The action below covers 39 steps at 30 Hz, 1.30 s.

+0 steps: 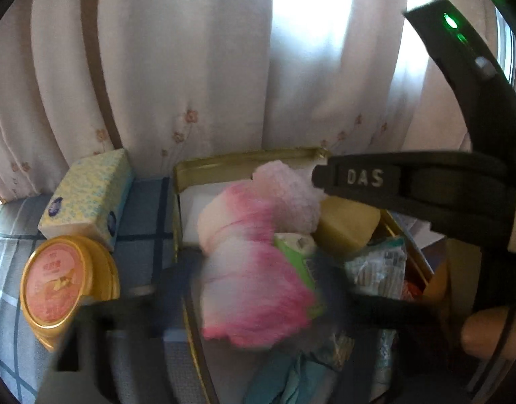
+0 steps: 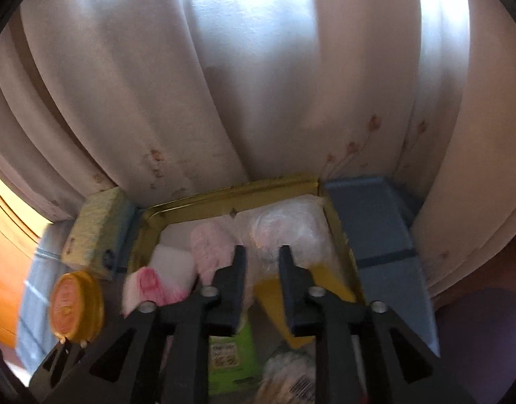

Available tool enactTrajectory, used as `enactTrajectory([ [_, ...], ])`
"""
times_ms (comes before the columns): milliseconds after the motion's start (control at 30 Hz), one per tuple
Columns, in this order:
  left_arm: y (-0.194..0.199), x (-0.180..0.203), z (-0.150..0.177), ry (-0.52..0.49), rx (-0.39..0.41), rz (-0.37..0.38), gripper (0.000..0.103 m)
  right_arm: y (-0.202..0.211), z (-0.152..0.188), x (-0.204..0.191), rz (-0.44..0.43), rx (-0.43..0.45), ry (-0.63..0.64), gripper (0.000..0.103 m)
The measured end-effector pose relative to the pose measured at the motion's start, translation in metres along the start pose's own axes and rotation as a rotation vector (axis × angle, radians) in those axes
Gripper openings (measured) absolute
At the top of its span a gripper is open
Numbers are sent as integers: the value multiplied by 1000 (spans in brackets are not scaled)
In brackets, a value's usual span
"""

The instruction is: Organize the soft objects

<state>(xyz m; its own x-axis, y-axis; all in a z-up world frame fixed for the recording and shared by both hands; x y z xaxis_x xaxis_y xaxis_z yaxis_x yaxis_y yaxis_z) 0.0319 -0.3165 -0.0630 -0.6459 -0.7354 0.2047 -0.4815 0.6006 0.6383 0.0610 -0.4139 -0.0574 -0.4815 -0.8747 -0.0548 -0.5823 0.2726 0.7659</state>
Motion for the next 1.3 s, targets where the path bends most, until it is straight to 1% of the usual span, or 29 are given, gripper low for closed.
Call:
enactTrajectory([
  [33,5,0,-2,-2,24,-2,103,3,1,1,-18,6,-14,43],
  [67,10,1,-4,-9,48,-5,102,8,1,2,-38,20,-29,55],
  [133,17,1,-6,-33,70,-19,103,21,0,9,-51,62,-64,66],
  [167,19,1,-7,-50,78,-33,103,29,0,13,-54,93,-84,68],
  [233,22,0,-7,-69,89,-63,103,41,1,18,-63,127,-93,68],
  [300,25,0,-5,-66,93,-55,103,50,1,22,-58,147,-92,68],
  [367,27,0,-4,-60,101,-43,103,60,4,29,-29,189,-101,68],
  [400,30,-1,-4,-61,117,-50,103,64,4,32,-18,212,-107,68],
  [500,44,-5,-6,-84,199,-98,102,89,7,47,38,361,-157,69],
  [533,49,-5,-7,-92,227,-110,103,100,11,54,66,431,-182,73],
  [567,56,-7,-7,-104,264,-124,103,108,15,59,90,481,-202,81],
  [633,65,-9,-7,-116,315,-136,103,131,27,72,157,616,-264,87],
  [667,70,-11,-7,-122,340,-138,103,143,34,78,186,689,-296,90],
  [767,80,-14,-7,-133,393,-153,103,163,48,83,237,807,-327,93],
  [833,86,-17,-6,-140,427,-170,103,171,55,80,268,853,-322,93],
  [900,92,-19,-6,-155,464,-198,103,176,60,78,273,882,-312,93],
  [967,95,-22,-5,-165,483,-223,103,178,62,72,277,900,-295,94],
  [1100,102,-28,-5,-137,509,-224,103,182,70,59,321,942,-225,94],
  [1167,104,-31,-5,-126,513,-227,103,189,74,55,334,971,-200,97],
  [1300,105,-36,-3,-103,506,-233,103,200,78,52,352,1020,-197,101],
])
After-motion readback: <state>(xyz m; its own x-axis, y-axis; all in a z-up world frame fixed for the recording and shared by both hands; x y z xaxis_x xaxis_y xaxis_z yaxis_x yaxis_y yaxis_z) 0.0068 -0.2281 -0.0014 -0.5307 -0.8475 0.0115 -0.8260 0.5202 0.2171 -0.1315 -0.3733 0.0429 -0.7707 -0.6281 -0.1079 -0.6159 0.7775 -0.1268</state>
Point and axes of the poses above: each gripper's, at about its wrist camera, not at the fingertips, and y roughly against the way its jaws point, x to its right, z to its underside, the point moved 10 cm from there along -y, roughly the way its jaws point, and after that the axes turned 13 degrees about z, right-handed, at the moved point
